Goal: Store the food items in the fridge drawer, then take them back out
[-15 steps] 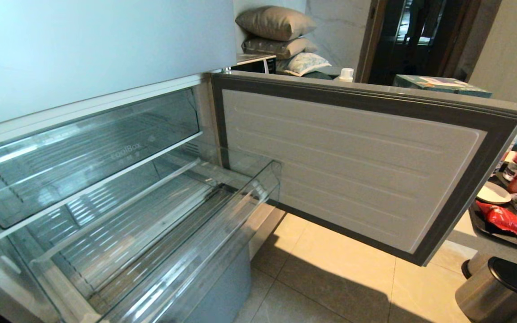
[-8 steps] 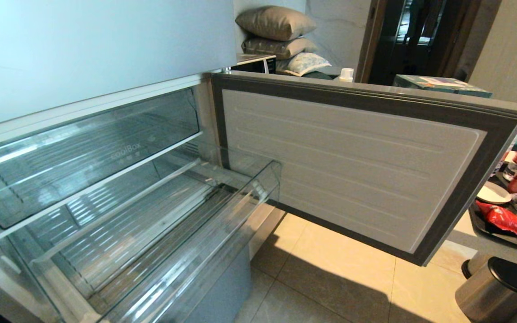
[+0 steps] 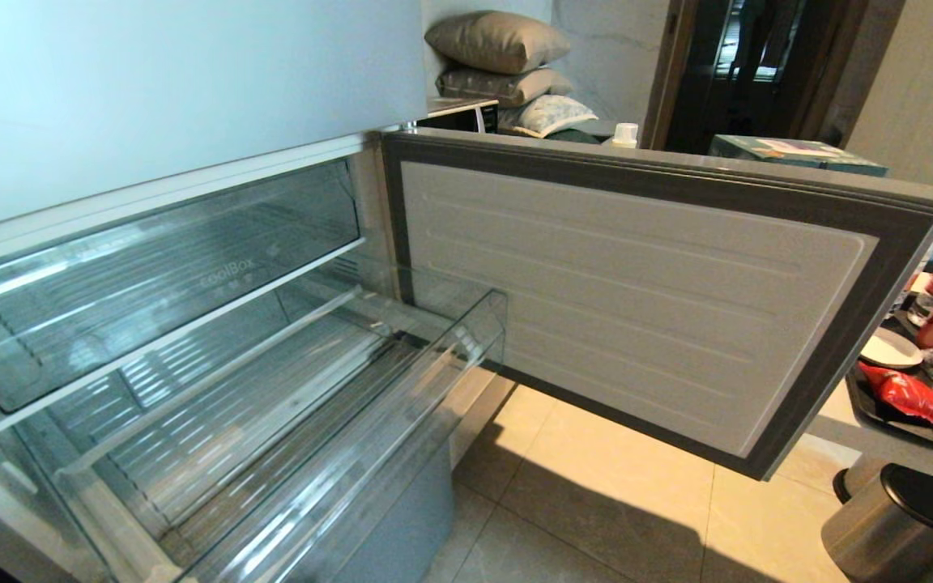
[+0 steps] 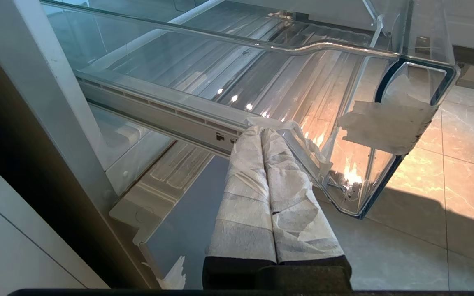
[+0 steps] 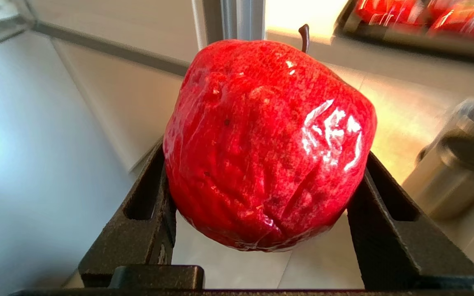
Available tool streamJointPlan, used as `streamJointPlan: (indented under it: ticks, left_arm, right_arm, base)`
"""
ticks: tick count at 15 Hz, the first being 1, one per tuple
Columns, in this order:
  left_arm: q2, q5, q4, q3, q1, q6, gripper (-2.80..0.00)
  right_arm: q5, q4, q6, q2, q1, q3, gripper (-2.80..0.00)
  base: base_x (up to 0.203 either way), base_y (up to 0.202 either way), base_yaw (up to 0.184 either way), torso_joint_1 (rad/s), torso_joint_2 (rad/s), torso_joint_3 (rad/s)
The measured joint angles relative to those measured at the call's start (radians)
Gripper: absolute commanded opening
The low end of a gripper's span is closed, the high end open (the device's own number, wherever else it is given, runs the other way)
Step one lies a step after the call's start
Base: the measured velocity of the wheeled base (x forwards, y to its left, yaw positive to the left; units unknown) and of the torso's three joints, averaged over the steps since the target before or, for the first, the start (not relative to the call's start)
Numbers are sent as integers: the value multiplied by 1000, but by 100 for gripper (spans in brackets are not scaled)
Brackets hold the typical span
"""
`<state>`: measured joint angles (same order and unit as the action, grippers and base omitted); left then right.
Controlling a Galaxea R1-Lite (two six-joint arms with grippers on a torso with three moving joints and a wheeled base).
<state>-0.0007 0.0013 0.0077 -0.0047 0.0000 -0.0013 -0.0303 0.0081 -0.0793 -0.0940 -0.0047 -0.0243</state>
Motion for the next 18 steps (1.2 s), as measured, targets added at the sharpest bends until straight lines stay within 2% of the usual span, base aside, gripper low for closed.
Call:
streamJointPlan:
  ticks: [4,5,7,10,12,15,18]
  left_arm:
    - [0,0,0,0,0,0,-280]
    - [0,0,0,0,0,0,-280]
    - [0,0,0,0,0,0,-280]
    - [0,0,0,0,0,0,-280]
    - [0,0,0,0,0,0,-280]
    - [0,0,0,0,0,0,-280]
    - [0,0,0,0,0,0,-280]
  right_arm:
    - [-37,-41,-196,-201,-21,-172,-280]
    - [-49,-62,-252,-275,-54,-219,-280]
    - [-60,-122,-327,-436,-175,-302,-280]
    - [-33,-281,-361,-694,-410,-409,-280]
    - [0,-415,-369,-867,-532,-468,-280]
    - [21,-586,-369,-1095,-642,-556,-280]
    - [27,-645,-368,-1270,-714,-648,-280]
  base:
    - [0,0,0,0,0,0]
    - [0,0,0,0,0,0]
    - [0,0,0,0,0,0]
    - [0,0,0,0,0,0]
    - [0,0,0,0,0,0]
    - [0,0,0,0,0,0]
    - [0,0,0,0,0,0]
